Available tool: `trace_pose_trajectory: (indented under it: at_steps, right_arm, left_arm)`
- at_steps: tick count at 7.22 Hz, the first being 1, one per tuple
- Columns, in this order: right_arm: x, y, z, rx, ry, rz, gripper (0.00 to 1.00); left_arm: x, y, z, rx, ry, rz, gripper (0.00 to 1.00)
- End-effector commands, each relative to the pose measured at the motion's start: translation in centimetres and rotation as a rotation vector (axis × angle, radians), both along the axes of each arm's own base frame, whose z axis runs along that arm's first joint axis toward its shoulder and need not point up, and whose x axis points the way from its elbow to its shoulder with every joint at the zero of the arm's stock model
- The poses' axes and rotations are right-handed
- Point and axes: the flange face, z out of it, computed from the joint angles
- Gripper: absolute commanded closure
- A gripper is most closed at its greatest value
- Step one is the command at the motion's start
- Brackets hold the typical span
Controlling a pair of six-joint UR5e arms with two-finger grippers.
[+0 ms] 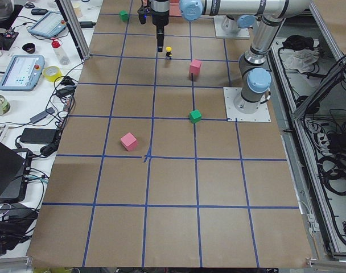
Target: Align button upright
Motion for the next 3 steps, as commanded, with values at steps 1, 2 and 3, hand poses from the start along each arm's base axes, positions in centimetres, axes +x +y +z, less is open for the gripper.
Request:
trace_pose_trajectory:
  at_steps: [1,2,3]
  right_arm:
    - [4.7,2.3,-2.0,0.026,-0.001,-0.031,0.0]
    - [5.4,2.6,-3.7,0.055,0.003,-0.075,0.0]
    - [5.6,2.4,-5.7,0.063,0.005,-0.089,0.0]
  left_arm:
    - [0.8,0.4,0.2,0.005,0.001,0.023,0.0]
    - [1.1,0.4,0.2,0.004,0.006,0.034,0.0]
    - [1.1,0.4,0.2,0.004,0.008,0.035,0.0]
